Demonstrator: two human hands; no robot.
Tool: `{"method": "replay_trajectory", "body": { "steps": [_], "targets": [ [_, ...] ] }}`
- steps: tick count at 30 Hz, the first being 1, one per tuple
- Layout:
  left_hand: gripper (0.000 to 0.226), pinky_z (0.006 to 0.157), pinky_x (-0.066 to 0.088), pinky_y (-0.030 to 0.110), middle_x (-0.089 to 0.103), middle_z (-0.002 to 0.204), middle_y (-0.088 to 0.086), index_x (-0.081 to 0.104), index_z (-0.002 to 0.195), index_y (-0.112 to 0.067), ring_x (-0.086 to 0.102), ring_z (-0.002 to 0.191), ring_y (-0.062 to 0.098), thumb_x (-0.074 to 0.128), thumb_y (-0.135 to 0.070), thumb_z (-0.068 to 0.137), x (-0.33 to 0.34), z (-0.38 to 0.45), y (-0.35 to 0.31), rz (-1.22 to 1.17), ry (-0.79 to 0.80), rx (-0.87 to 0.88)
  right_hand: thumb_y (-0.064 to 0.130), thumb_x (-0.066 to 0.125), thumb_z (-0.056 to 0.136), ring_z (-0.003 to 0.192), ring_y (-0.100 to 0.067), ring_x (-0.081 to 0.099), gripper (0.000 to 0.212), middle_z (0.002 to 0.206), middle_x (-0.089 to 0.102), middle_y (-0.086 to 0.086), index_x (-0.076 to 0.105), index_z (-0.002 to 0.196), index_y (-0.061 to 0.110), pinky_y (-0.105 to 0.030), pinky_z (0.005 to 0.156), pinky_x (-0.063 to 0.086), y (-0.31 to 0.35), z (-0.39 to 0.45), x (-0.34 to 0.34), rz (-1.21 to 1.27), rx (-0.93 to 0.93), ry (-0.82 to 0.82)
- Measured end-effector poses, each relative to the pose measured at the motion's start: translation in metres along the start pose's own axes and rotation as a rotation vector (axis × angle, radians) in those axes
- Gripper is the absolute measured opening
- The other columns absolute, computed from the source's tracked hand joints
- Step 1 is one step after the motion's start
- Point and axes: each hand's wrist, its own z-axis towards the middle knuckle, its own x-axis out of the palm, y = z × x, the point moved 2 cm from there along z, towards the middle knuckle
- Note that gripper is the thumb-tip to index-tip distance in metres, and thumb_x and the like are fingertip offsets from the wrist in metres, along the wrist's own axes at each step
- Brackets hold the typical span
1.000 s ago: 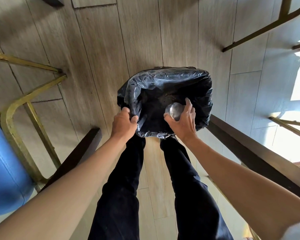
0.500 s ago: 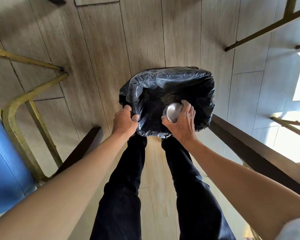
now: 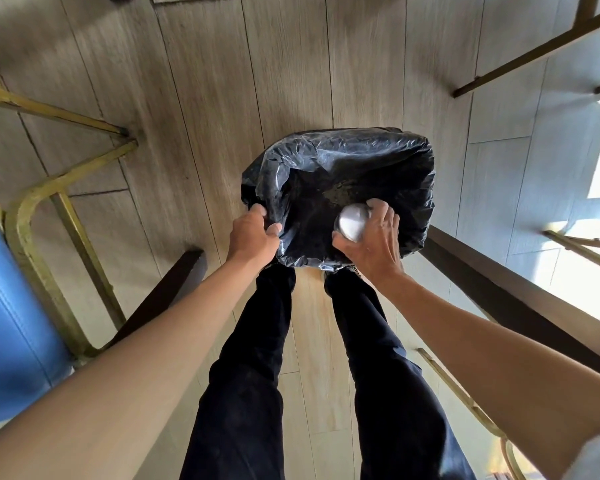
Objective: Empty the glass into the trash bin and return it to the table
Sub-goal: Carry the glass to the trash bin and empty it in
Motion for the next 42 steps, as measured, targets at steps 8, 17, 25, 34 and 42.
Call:
{"method": "replay_trajectory", "body": {
  "steps": [8,17,25,34,42],
  "targets": [
    [0.029,0.077,0.047,0.034,0.057,0.099,0.007,0.056,0.121,-0.005,0.065,0.099,0.031,0.062,-0.022,0.099,0.003,-0.001,0.002,-0.028,-0.015,-0.005,0.042,0.083,0.067,0.123,-0.033,0.046,0.086,0.129,0.054,-0.013,0.041,0.133,0.007,-0.046,0.107,0.041,-0.007,-0.002,0.001,-0.069,0.025,0.051],
    [0.03,0.084,0.051,0.037,0.063,0.109,0.014,0.056,0.123,-0.005,0.065,0.105,0.033,0.062,-0.021,0.099,0.007,-0.004,0.003,-0.026,-0.032,-0.017,0.042,0.082,0.069,0.122,-0.035,0.046,0.082,0.128,0.055,-0.016,0.041,0.131,0.007,-0.048,0.106,0.042,-0.016,-0.003,-0.002,-0.085,0.046,0.1],
    [0.028,0.086,0.053,0.037,0.064,0.118,0.016,0.057,0.121,-0.005,0.066,0.105,0.033,0.062,-0.02,0.099,0.013,-0.008,0.007,-0.045,-0.041,-0.044,0.045,0.081,0.07,0.123,-0.031,0.045,0.088,0.13,0.055,-0.012,0.039,0.139,0.011,-0.045,0.106,0.043,-0.015,-0.003,-0.007,0.045,0.024,-0.018],
    [0.033,0.092,0.052,0.039,0.061,0.124,0.017,0.054,0.129,-0.007,0.063,0.111,0.033,0.061,-0.023,0.1,0.019,-0.007,0.01,-0.037,-0.057,-0.059,0.04,0.083,0.071,0.123,-0.03,0.043,0.092,0.135,0.053,-0.013,0.037,0.145,0.011,-0.049,0.108,0.043,-0.037,-0.018,0.0,-0.012,-0.041,0.033],
    [0.034,0.088,0.048,0.03,0.065,0.126,0.011,0.056,0.125,-0.006,0.062,0.099,0.018,0.062,-0.025,0.098,0.014,-0.03,0.009,-0.157,-0.138,-0.026,0.048,0.08,0.074,0.104,-0.018,0.055,0.066,0.113,0.062,0.004,0.054,0.129,0.022,-0.031,0.091,0.045,-0.024,-0.024,-0.027,0.287,0.139,-0.076]
  ]
}}
